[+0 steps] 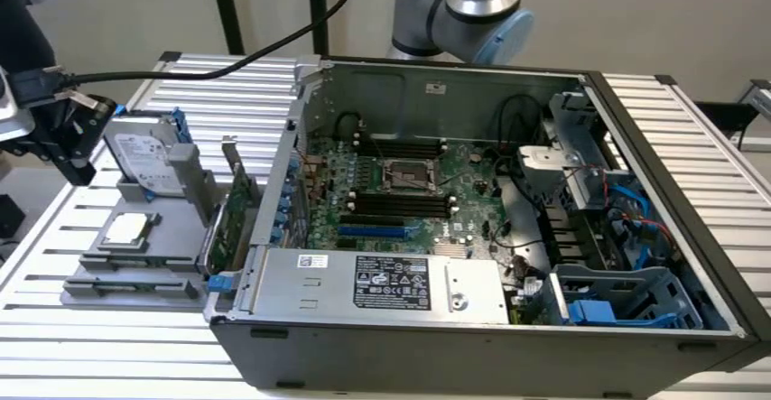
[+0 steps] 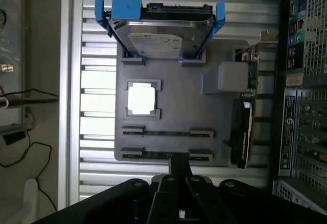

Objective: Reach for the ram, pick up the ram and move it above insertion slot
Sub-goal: 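Reach for the ram, then pick up the ram and move it above insertion slot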

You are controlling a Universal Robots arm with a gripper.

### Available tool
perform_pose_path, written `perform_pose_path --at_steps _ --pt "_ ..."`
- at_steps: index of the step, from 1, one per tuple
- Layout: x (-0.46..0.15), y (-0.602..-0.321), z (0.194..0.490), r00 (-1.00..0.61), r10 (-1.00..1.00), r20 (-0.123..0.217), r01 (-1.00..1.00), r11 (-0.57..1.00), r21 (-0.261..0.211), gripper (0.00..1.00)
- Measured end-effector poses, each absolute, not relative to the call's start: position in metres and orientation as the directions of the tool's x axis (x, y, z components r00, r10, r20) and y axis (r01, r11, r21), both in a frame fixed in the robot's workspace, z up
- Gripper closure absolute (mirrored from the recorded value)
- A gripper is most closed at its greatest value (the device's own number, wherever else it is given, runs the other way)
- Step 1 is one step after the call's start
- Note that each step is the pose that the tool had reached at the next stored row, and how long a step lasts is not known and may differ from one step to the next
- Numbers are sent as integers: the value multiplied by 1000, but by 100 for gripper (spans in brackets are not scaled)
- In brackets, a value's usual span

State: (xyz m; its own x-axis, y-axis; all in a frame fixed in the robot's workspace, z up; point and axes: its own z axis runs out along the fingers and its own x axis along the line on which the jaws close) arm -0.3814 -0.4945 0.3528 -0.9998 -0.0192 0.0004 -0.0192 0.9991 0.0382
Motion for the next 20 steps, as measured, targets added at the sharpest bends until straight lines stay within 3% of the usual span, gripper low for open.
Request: perform_pose_path --at_steps 20 --pt "-381 -501 351 -1000 -19 0 -19 999 37 89"
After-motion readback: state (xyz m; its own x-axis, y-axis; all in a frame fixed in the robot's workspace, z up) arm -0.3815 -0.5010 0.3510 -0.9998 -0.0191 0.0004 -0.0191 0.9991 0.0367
